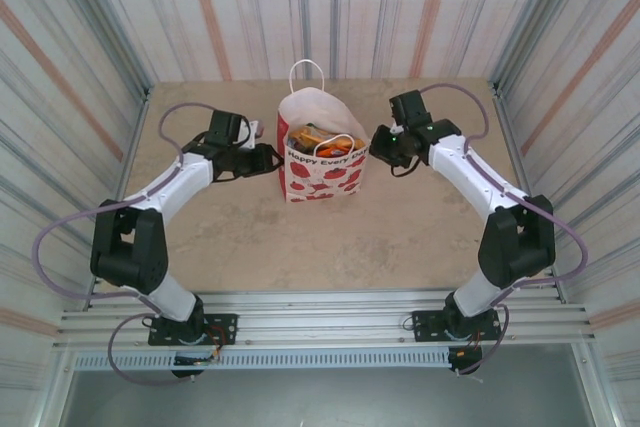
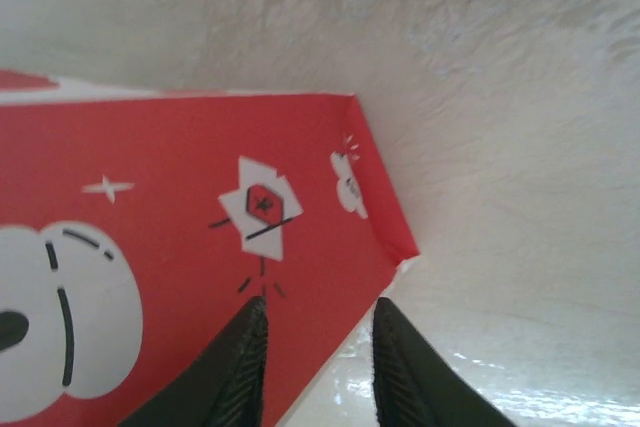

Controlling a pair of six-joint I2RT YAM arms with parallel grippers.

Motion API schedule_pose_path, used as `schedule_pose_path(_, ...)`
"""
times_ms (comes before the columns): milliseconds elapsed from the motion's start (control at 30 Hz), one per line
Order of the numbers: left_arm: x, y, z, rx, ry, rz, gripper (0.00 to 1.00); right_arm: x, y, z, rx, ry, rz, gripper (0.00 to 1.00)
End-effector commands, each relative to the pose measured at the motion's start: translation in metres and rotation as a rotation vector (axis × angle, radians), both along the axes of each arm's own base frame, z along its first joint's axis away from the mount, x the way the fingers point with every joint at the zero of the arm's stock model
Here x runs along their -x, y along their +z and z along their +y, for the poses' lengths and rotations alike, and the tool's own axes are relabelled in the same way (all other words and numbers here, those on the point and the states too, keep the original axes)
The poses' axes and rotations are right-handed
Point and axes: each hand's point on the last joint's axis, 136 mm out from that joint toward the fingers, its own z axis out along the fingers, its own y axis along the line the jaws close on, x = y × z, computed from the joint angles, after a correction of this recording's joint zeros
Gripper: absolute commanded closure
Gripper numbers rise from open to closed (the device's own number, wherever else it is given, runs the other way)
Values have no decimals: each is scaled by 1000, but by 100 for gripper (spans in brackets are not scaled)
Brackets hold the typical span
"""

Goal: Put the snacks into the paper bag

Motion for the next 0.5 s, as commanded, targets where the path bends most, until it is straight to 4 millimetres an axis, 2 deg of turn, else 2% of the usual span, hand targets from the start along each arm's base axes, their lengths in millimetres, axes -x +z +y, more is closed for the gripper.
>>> schedule_pose_path(0, -11, 8, -12, 14, -15, -25, 47, 10, -3, 13, -55, 3, 4, 73)
schedule_pose_path(233, -19, 11, -27, 32, -58, -34, 47, 29, 5, 22, -80, -20, -47, 77)
schedule_pose_path(467, -27, 16, -34, 49, -72, -51, 47, 40, 8, 36, -93, 9, -72, 77)
